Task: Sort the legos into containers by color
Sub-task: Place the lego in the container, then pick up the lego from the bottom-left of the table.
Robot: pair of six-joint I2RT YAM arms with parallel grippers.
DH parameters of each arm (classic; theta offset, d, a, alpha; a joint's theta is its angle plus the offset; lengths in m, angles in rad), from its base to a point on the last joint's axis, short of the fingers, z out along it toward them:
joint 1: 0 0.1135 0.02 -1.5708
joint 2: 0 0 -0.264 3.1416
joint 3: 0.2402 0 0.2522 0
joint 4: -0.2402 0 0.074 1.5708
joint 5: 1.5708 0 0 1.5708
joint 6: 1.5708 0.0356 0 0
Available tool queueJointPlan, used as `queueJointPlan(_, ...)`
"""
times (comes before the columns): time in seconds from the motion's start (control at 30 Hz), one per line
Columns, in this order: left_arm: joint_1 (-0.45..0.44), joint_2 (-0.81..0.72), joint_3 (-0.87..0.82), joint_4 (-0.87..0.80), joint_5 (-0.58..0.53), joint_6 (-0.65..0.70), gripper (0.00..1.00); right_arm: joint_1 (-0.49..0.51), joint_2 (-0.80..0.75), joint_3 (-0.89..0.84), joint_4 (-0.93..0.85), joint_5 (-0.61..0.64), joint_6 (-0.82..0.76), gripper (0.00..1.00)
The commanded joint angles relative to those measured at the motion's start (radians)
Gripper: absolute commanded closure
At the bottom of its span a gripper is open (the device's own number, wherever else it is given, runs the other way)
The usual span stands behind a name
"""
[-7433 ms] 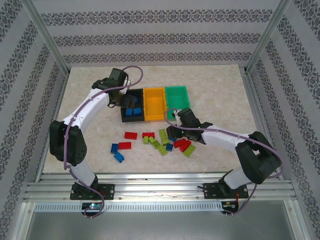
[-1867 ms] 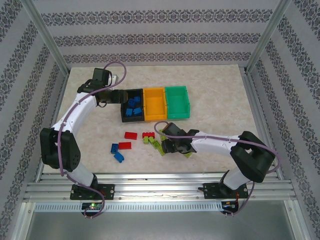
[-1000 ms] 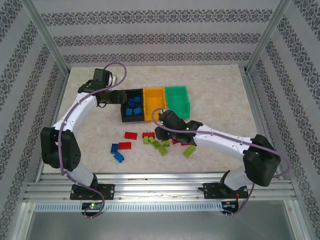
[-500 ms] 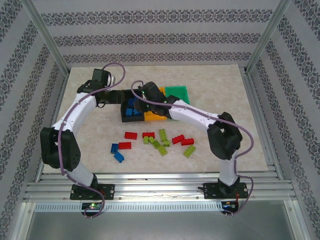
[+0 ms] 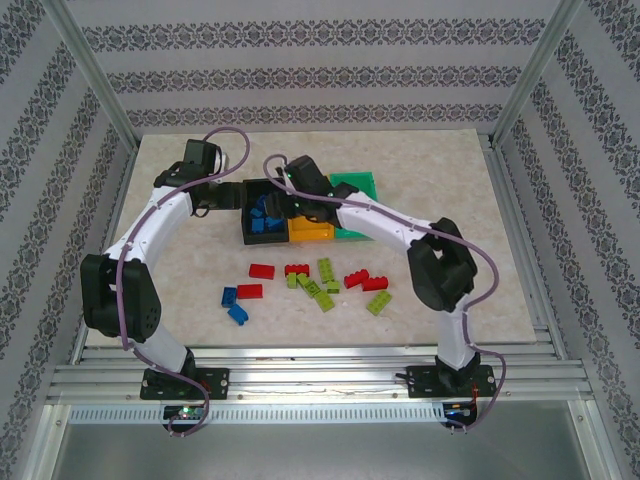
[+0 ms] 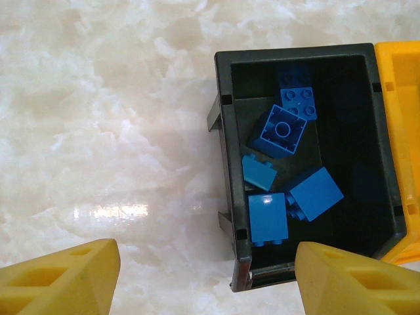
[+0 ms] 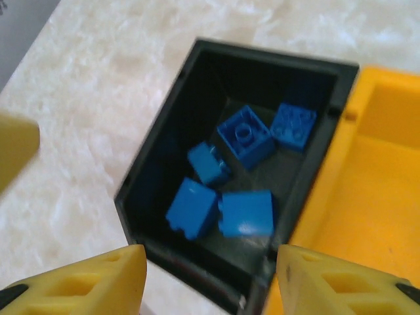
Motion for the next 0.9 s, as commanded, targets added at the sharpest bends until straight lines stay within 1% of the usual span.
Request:
queueJointPlan(0.0, 0.008, -0.008, -0.006, 0.027, 0.015, -0.002, 0.29, 0.008, -0.14, -0.142, 0.024, -0.008, -0.054, 0.44)
queueJointPlan(0.07, 0.008, -0.004, -0.004, 0.027, 0.008, 0.001, 0.29, 0.001, -0.217, -0.246, 0.05, -0.019, -0.066, 0.44)
queueJointPlan(0.2, 0.008, -0.015, -0.009, 0.027, -0.002, 0.005, 0.29, -0.001, -0.383, -0.48, 0.141, 0.011, -0.103, 0.43)
queueJointPlan(0.3, 0.009, -0.034, -0.023, 0.047, -0.01, 0.008, 0.29, -0.004, -0.468, -0.59, 0.159, 0.041, -0.16, 0.44)
queueJointPlan(0.47, 0.008, -0.067, -0.061, 0.104, 0.026, 0.019, 0.29, -0.011, -0.548, -0.766, 0.243, 0.071, -0.194, 0.44)
queueJointPlan(0.57, 0.008, -0.074, -0.056, 0.105, 0.036, 0.015, 0.29, -0.019, -0.572, -0.863, 0.356, 0.085, -0.172, 0.44)
queueJointPlan(0.6, 0.008, -0.078, -0.056, 0.102, 0.04, 0.01, 0.29, -0.022, -0.573, -0.883, 0.385, 0.092, -0.166, 0.44)
queueJointPlan(0.67, 0.008, -0.084, -0.055, 0.096, 0.057, -0.01, 0.28, -0.023, -0.58, -0.891, 0.382, 0.102, -0.162, 0.44)
queueJointPlan(0.77, 0.007, -0.091, -0.059, 0.097, 0.117, -0.05, 0.28, -0.028, -0.591, -0.926, 0.422, 0.114, -0.142, 0.44)
queueJointPlan(0.87, 0.007, -0.091, -0.036, 0.015, 0.162, -0.114, 0.28, -0.04, -0.605, -0.927, 0.419, 0.113, -0.138, 0.44)
